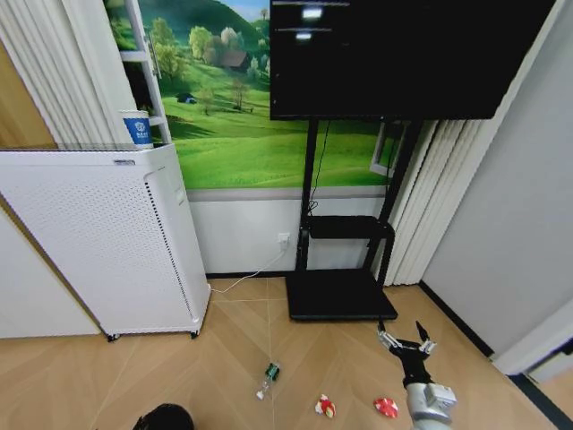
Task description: Pick up the trash bin and place the garbage on the floor into it.
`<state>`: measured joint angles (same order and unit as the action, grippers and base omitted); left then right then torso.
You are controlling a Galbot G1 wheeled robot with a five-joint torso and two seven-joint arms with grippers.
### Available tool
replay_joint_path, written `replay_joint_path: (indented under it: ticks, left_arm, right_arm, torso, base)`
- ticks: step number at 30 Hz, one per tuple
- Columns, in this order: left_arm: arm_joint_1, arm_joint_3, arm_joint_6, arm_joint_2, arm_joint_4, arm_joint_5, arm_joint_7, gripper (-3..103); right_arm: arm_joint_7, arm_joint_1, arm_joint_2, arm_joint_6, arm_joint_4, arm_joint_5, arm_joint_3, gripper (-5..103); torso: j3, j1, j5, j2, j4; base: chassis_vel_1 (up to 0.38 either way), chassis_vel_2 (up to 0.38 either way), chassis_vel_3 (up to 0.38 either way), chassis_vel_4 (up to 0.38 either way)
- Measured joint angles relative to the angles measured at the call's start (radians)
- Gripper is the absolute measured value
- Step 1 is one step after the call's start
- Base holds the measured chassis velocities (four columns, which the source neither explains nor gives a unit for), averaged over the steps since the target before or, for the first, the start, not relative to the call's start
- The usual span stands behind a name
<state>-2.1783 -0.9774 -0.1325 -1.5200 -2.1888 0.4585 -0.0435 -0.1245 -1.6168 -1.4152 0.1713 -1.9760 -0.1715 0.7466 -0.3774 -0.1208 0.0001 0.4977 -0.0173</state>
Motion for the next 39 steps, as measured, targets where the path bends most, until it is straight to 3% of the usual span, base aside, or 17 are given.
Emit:
replay_joint_path:
  ticks: [3, 8, 20, 29, 31, 33, 39]
  left_arm:
    - [-0.030, 0.004, -0.089, 0.001, -0.011, 0.100, 0.104, 97]
    - [-0.043, -0.001, -0.114, 0.005, 0.013, 0.139, 0.130, 97]
    - [-0.058, 0.015, -0.166, 0.005, 0.030, 0.338, 0.165, 97]
    - [-0.063, 0.013, -0.159, -0.001, 0.030, 0.319, 0.167, 97]
    - [-0.068, 0.015, -0.145, -0.003, 0.031, 0.284, 0.158, 98]
    - [-0.071, 0.016, -0.107, -0.023, 0.041, 0.170, 0.137, 98]
    - [-0.077, 0.016, -0.069, -0.038, 0.038, 0.123, 0.134, 98]
  right_arm:
    - [0.000, 0.002, 0.000, 0.001, 0.003, -0.002, 0.001, 100]
    - [0.000, 0.005, 0.001, 0.004, 0.011, -0.002, 0.002, 100]
    - [-0.001, 0.007, 0.001, 0.011, 0.024, -0.007, 0.010, 100]
    - [-0.004, 0.005, 0.005, 0.012, 0.025, -0.009, 0.010, 100]
    - [-0.004, 0.005, 0.005, 0.012, 0.025, -0.011, 0.010, 100]
    - [-0.005, 0.005, 0.002, 0.012, 0.030, -0.021, 0.010, 100]
    - [-0.006, 0.007, -0.001, 0.013, 0.040, -0.025, 0.012, 100]
  torso:
    - [0.010, 0.007, 0.0000, -0.017, 0.0003]
    - [0.021, 0.013, -0.0001, -0.034, 0.0003]
    - [0.054, 0.033, 0.0000, -0.087, 0.0003]
    - [0.070, 0.042, -0.0001, -0.112, 0.0002]
    - [0.076, 0.046, 0.0001, -0.121, 0.0002]
    - [0.087, 0.054, 0.0000, -0.141, 0.0002]
    - [0.102, 0.062, 0.0000, -0.164, 0.0002]
  base:
    - [0.000, 0.000, 0.000, 0.000]
    - [0.000, 0.000, 0.000, 0.000]
    - [0.000, 0.000, 0.000, 0.000]
    - [0.000, 0.000, 0.000, 0.000]
    - [0.000, 0.000, 0.000, 0.000]
    - [0.000, 0.000, 0.000, 0.000]
    - [0.000, 0.000, 0.000, 0.000]
